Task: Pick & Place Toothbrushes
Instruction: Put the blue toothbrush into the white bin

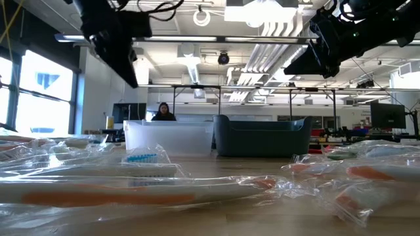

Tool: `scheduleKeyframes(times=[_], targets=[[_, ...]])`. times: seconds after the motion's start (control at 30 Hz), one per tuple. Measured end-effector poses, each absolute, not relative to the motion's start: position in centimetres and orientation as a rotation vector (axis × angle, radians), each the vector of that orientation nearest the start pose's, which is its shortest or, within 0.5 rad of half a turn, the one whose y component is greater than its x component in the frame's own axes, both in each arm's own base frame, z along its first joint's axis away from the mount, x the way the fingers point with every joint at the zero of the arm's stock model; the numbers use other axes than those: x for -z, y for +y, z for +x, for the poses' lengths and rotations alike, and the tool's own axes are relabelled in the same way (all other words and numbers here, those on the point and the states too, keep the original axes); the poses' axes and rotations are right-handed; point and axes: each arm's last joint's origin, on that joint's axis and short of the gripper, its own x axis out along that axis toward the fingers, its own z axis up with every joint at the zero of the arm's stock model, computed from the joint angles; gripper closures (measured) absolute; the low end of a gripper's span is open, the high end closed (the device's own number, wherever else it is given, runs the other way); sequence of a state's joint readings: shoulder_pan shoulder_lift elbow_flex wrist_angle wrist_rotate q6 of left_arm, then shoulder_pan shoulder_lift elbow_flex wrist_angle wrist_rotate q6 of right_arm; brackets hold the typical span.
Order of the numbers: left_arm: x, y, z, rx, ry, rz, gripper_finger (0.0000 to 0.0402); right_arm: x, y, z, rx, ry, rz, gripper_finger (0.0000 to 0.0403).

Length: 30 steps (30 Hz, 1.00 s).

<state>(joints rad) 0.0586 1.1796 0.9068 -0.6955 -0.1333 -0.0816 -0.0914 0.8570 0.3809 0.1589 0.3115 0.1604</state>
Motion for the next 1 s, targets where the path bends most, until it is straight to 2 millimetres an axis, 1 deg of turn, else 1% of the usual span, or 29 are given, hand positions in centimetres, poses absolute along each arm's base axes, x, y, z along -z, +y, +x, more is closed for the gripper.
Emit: scheduleKeyframes(times=[0.07, 0.13, 0.2, 0.47, 0.6, 0.73, 0.87, 1.0], targets=[[-25.2, 1.7, 21.8, -0.222, 0.950, -0.035, 0.0401, -21.4, -2.6, 18.1, 0.424, 0.284, 0.122, 0.0400], [-24.8, 1.6, 21.1, -0.221, 0.904, -0.037, 0.0401, -21.4, -2.6, 18.1, 0.424, 0.289, 0.121, 0.0400], [-24.4, 1.6, 19.9, -0.220, 0.878, -0.038, 0.0401, -21.4, -2.6, 18.1, 0.424, 0.290, 0.121, 0.0400], [-24.1, 1.3, 15.3, -0.211, 0.739, -0.029, 0.0401, -21.3, -2.6, 18.1, 0.425, 0.297, 0.120, 0.0400], [-24.1, 1.2, 13.5, -0.201, 0.668, -0.013, 0.0401, -21.3, -2.6, 18.1, 0.425, 0.297, 0.120, 0.0400], [-23.8, 1.1, 12.5, -0.176, 0.623, -0.020, 0.0401, -21.3, -2.6, 18.1, 0.425, 0.298, 0.120, 0.0400], [-24.2, 0.9, 12.3, -0.155, 0.563, -0.094, 0.0401, -21.3, -2.6, 18.1, 0.425, 0.297, 0.121, 0.0400], [-24.6, 0.8, 12.6, -0.127, 0.516, -0.172, 0.0401, -21.3, -2.6, 18.1, 0.425, 0.297, 0.120, 0.0400]])
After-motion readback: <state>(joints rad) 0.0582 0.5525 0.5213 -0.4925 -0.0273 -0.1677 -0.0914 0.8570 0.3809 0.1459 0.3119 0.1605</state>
